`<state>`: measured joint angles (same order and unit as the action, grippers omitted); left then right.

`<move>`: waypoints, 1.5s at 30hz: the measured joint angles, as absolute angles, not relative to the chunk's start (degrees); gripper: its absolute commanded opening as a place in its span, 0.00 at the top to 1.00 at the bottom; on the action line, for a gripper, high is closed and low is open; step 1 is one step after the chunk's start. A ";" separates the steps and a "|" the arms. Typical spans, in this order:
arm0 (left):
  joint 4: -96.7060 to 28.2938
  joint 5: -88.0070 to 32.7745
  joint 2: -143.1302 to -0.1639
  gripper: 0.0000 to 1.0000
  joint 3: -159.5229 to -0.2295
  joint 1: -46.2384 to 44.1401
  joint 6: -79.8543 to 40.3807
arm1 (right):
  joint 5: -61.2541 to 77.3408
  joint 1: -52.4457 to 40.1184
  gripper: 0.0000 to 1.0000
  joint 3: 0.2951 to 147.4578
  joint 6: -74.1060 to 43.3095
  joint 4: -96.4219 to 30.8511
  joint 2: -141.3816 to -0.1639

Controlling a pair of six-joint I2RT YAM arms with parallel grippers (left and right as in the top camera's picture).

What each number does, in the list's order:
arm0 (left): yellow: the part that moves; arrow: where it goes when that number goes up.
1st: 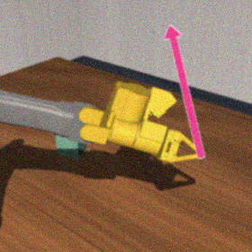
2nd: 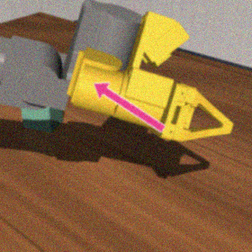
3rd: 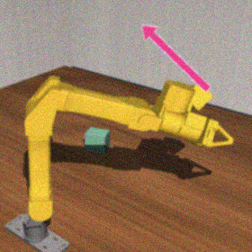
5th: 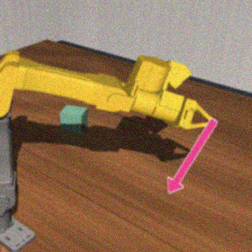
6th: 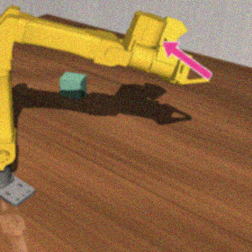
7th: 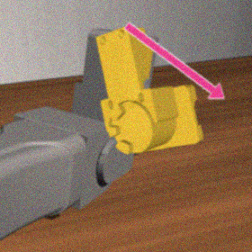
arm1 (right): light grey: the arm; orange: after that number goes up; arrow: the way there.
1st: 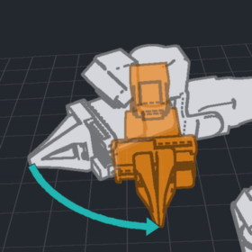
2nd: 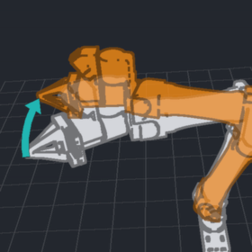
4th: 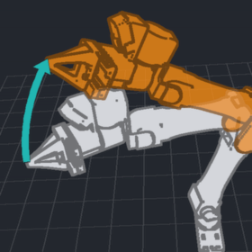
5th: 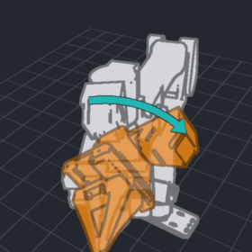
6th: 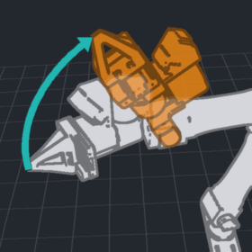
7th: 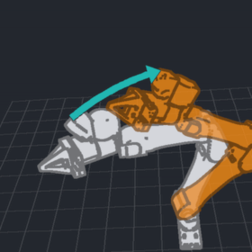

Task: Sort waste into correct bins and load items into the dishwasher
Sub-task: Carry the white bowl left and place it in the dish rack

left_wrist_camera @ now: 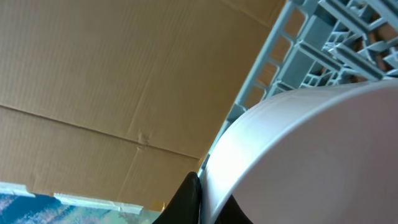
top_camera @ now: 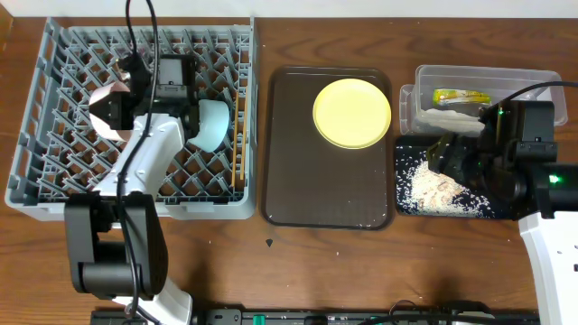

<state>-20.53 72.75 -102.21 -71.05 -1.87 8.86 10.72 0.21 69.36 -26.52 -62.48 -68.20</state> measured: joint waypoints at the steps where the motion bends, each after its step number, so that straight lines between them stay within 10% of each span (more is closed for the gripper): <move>1: -20.53 72.23 -102.21 0.92 -71.05 -1.89 8.88 | 10.72 0.21 0.26 69.36 -26.55 -62.48 -68.20; 45: -12.51 74.87 -106.21 0.92 -68.88 -5.26 18.02 | 10.72 0.21 0.26 69.36 -26.55 -62.08 -68.20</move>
<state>-12.51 74.87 -106.21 -68.88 -5.26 18.02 10.72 0.21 69.36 -26.55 -62.08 -68.20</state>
